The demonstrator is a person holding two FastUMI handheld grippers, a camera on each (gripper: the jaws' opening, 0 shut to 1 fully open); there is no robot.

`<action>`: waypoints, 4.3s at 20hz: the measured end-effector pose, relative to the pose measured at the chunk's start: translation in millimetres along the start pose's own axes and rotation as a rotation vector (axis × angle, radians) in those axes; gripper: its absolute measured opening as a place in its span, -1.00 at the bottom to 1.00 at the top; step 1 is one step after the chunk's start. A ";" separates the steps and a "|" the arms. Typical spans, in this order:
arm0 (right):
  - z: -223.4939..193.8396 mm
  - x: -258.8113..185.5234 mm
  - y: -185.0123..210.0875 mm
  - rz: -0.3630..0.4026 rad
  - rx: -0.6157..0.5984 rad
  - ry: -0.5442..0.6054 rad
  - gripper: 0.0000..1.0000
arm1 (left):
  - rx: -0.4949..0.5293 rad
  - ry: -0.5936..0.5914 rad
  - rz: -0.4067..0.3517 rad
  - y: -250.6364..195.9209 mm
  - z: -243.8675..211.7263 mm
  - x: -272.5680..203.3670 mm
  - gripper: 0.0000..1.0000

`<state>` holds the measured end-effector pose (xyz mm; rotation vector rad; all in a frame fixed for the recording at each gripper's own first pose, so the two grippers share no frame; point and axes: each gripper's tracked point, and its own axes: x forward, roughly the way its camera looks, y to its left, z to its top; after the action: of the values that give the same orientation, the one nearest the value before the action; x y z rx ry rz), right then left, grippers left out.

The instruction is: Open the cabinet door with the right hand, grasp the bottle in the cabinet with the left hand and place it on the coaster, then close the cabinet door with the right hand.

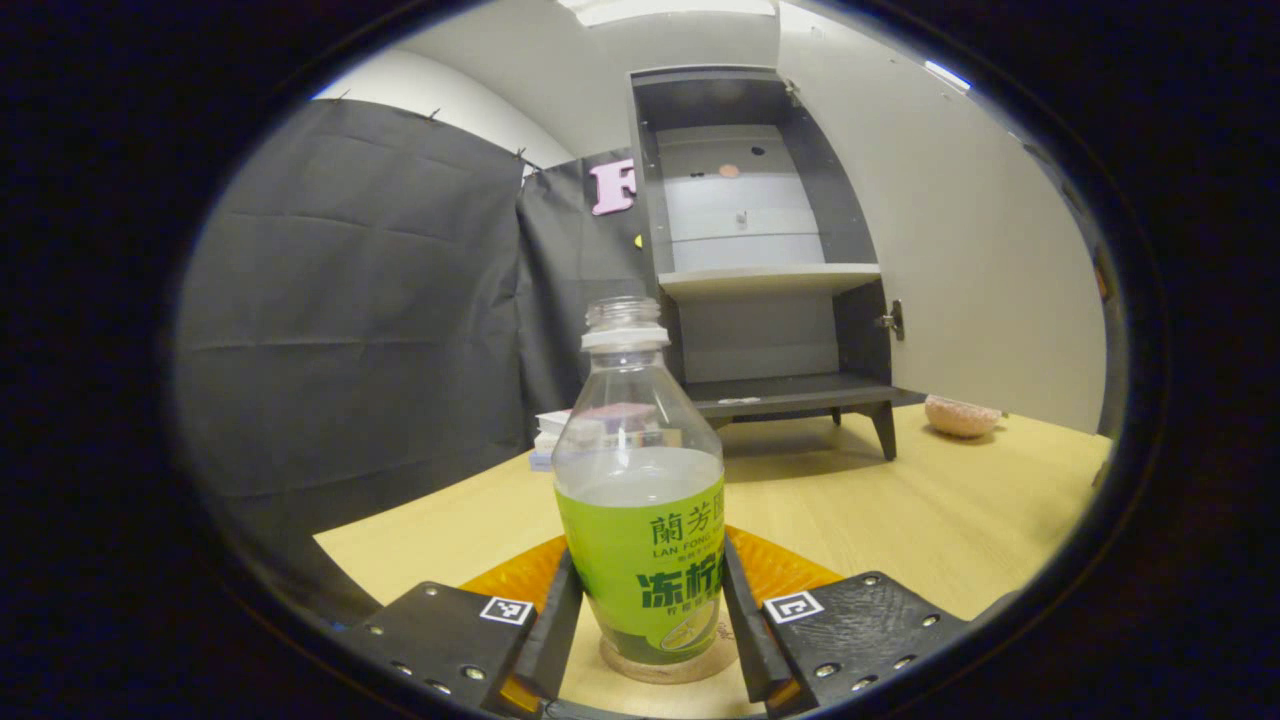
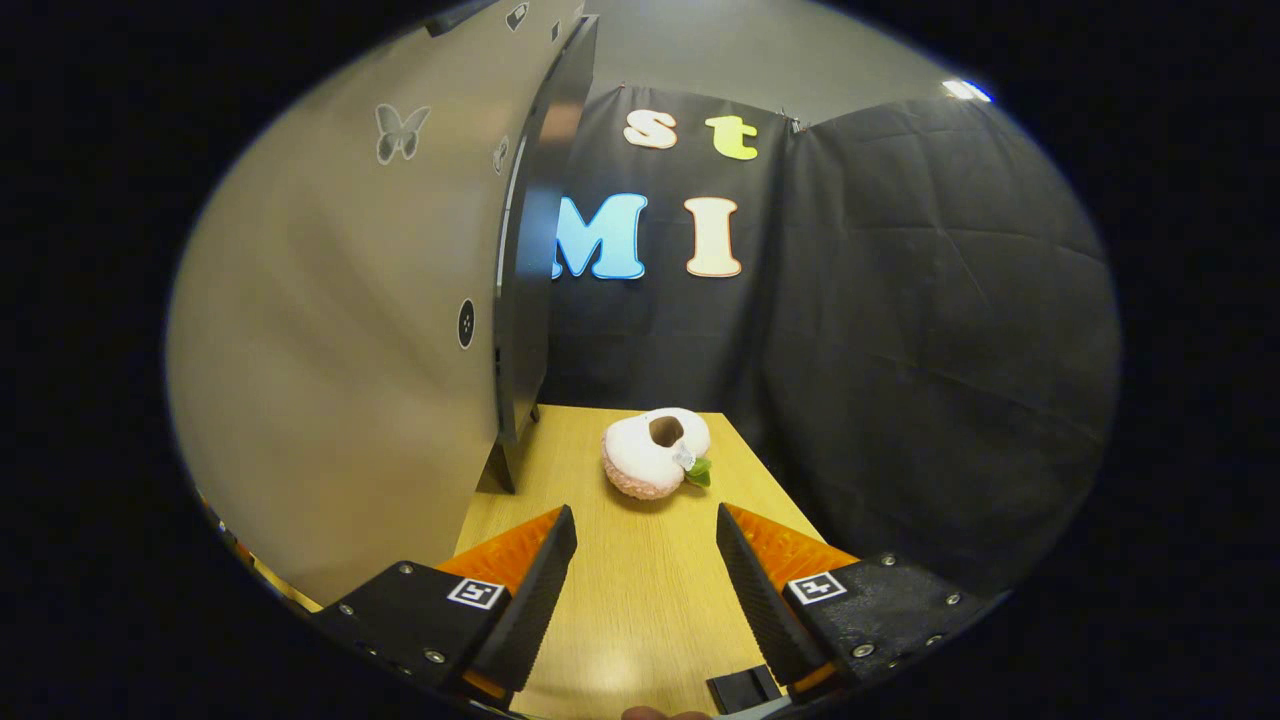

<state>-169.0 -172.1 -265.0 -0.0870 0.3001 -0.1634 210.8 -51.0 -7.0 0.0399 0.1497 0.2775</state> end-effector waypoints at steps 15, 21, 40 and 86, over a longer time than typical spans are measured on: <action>-4.1 -3.4 6.2 0.016 -0.043 0.017 0.78 | -0.064 -0.114 -0.026 -0.2 59.5 4.5 0.49; 12.3 -11.3 0.1 0.035 -0.012 -0.004 0.80 | -0.041 -0.129 -0.048 -1.6 101.0 3.1 0.50; 171.7 -82.8 -10.4 0.203 0.013 -0.195 0.94 | 0.090 -0.124 -0.068 -58.3 335.2 -50.0 0.61; 290.7 -61.8 212.2 0.190 0.180 -0.292 0.89 | -0.096 -0.107 -0.261 38.1 354.6 136.8 0.60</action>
<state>-108.6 64.9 6.2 0.0955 0.0009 0.0119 384.7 16.8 326.3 -0.0597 0.0340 0.0215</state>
